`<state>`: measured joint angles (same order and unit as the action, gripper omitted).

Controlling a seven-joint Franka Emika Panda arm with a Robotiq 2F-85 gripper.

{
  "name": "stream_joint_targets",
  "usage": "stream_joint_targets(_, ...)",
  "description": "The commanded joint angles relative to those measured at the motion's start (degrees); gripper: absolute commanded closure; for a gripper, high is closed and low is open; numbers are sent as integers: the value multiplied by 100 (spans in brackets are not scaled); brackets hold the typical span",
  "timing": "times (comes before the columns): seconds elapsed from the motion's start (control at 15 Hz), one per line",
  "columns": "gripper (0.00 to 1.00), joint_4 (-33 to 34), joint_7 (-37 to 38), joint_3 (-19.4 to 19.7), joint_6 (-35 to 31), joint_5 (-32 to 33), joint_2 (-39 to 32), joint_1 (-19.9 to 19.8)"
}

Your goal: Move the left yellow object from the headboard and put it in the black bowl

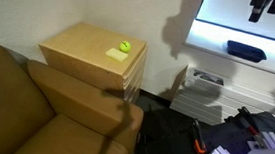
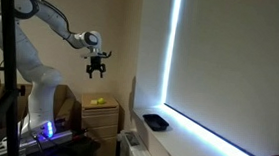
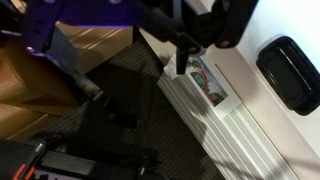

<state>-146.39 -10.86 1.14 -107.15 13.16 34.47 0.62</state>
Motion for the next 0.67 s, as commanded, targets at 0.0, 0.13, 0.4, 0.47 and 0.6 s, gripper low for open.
stream_joint_targets(0.0,0,10,10,19,14,8,-2,24)
stream_joint_targets(0.13,0,224,-307,-57,-653,-274,-928,439)
stream_joint_targets(0.4,0,809,-524,-485,-1721,-155,-2001,914)
stream_joint_targets(0.47,0,1052,-553,-593,-2034,-62,-2325,972)
stream_joint_targets(0.6,0,1553,-759,-711,-2704,-190,-2945,1098)
